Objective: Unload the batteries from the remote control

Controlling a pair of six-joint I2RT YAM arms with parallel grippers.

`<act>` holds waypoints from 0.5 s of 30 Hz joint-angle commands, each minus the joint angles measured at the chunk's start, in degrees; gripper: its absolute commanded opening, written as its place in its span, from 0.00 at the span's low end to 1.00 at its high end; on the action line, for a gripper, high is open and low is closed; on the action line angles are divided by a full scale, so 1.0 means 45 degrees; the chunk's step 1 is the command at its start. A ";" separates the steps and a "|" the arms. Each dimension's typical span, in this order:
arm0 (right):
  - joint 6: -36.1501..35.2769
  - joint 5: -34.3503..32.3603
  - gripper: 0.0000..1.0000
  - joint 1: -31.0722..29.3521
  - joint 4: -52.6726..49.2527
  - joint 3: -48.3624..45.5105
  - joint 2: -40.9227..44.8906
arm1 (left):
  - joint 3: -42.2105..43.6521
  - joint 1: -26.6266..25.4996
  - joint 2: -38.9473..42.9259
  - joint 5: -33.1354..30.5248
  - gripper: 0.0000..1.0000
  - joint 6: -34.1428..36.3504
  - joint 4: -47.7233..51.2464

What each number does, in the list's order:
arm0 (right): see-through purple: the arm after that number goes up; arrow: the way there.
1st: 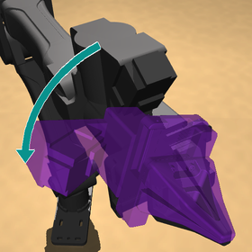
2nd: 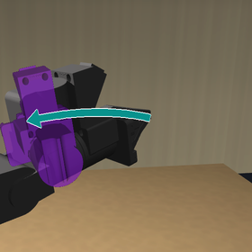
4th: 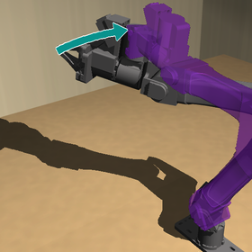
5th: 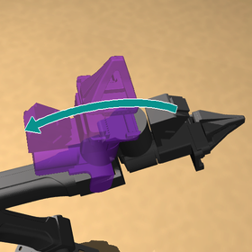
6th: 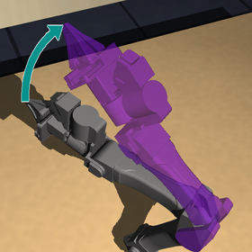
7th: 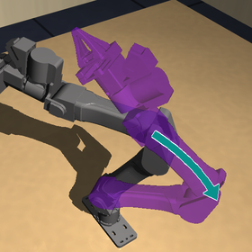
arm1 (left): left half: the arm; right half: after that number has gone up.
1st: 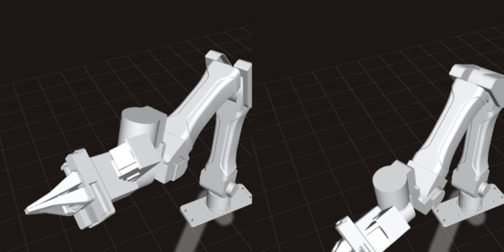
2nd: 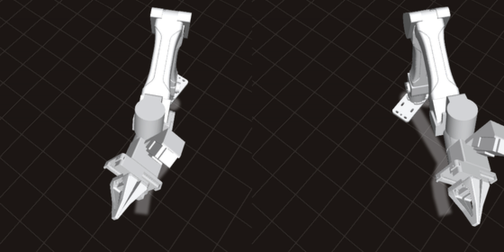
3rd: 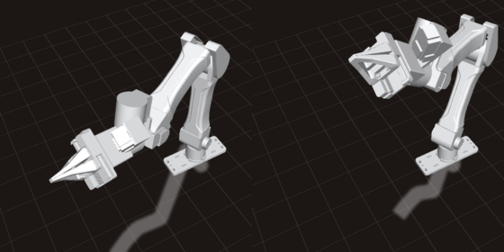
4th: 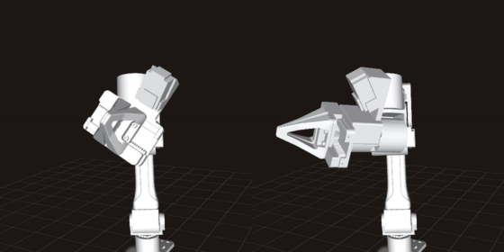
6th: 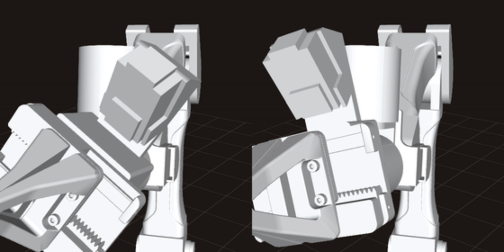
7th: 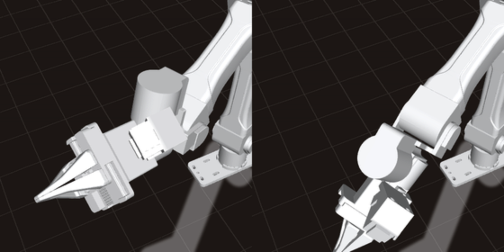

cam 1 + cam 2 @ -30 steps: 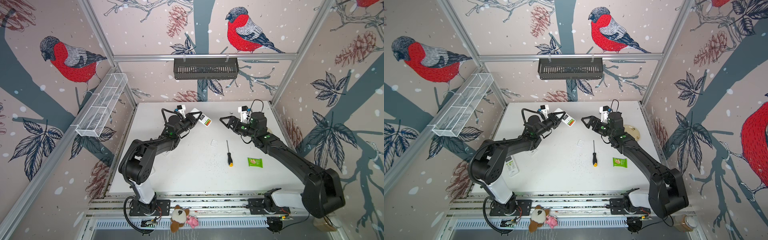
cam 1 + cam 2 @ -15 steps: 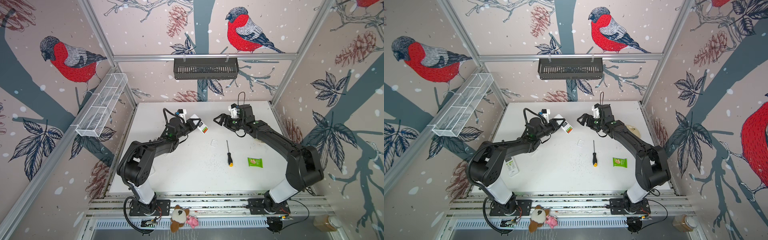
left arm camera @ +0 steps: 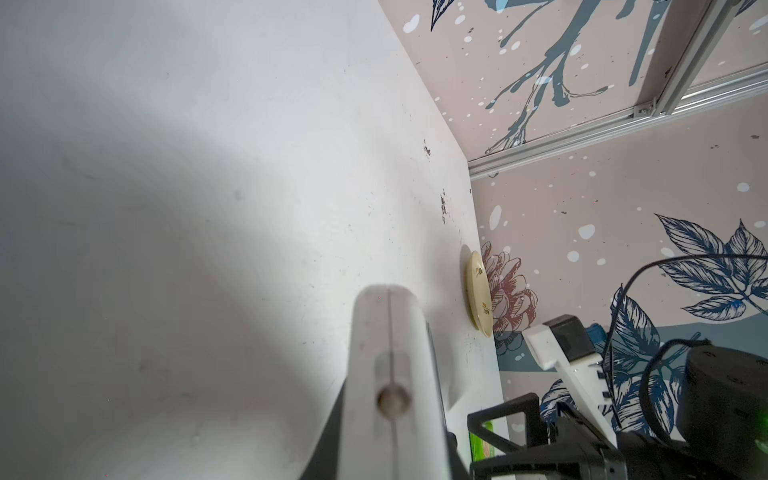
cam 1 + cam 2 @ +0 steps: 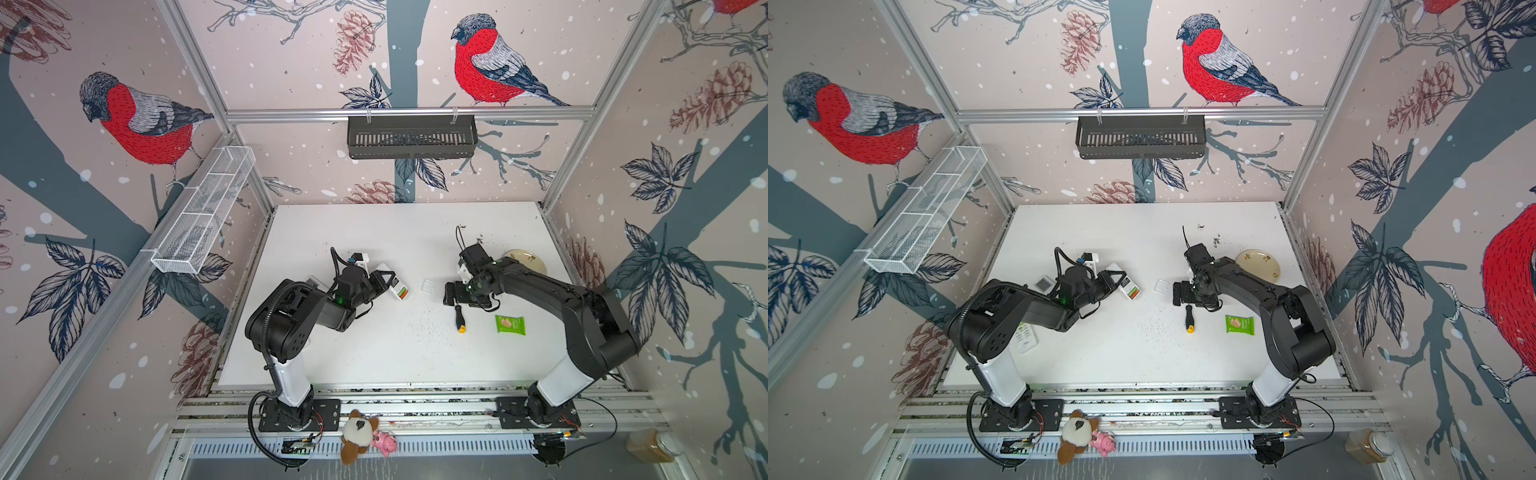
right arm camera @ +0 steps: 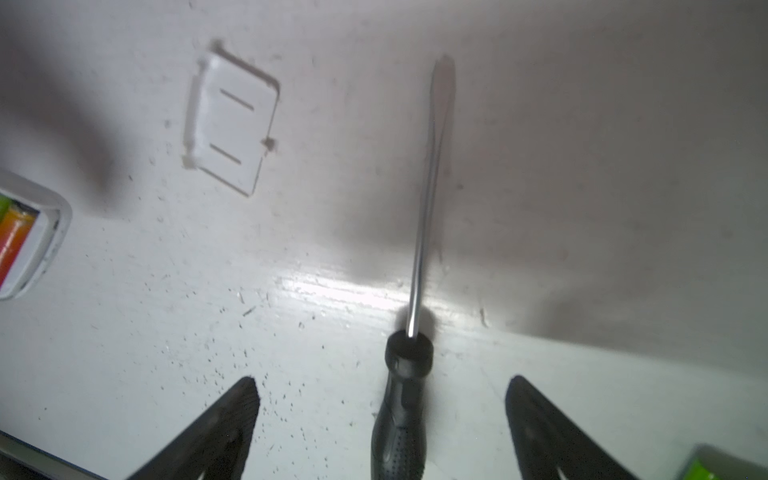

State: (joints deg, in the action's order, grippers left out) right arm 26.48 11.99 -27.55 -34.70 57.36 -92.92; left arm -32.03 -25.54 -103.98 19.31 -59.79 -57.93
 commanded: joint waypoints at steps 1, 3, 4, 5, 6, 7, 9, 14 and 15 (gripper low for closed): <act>-0.0336 -0.0212 0.92 -0.0300 -0.0442 -0.0374 0.0325 | 0.0254 -0.0080 -0.0305 -0.0517 0.42 -0.0475 -0.1403; -0.0375 -0.0463 0.91 -0.0477 -0.0598 -0.0561 0.0357 | 0.0657 -0.0067 -0.0359 -0.0716 0.57 -0.0742 -0.1564; -0.0370 -0.0629 0.90 -0.0533 -0.0639 -0.0668 0.0357 | 0.0894 -0.0048 -0.0289 -0.0890 0.63 -0.0855 -0.1528; -0.0366 -0.0708 0.88 -0.0561 -0.0649 -0.0788 0.0362 | 0.1068 -0.0029 -0.0220 -0.1002 0.70 -0.0911 -0.1408; -0.0355 -0.0730 0.85 -0.0580 -0.0649 -0.0882 0.0360 | 0.1149 -0.0005 -0.0144 -0.1029 0.73 -0.0946 -0.1227; -0.0346 -0.0762 0.83 -0.0599 -0.0677 -0.0981 0.0376 | 0.1215 0.0011 -0.0038 -0.1010 0.75 -0.0959 -0.0921; -0.0357 -0.1044 0.81 -0.0753 -0.0744 -0.1105 0.0450 | 0.1261 0.0015 0.0372 -0.1094 0.80 -0.0991 0.0066; -0.0511 -0.1341 0.76 -0.1059 -0.0470 -0.1436 0.0280 | 0.0843 0.0161 0.2046 -0.2008 0.89 -0.1378 0.5553; -0.0493 -0.1385 0.76 -0.1099 -0.0385 -0.1490 0.0240 | 0.0584 0.0250 0.2316 -0.2111 0.92 -0.1639 0.7066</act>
State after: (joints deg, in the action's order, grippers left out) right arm 25.15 7.66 -32.16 -36.71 51.07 -91.48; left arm -27.79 -25.04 -96.09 13.37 -64.69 -44.62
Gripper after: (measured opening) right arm 0.757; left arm 0.905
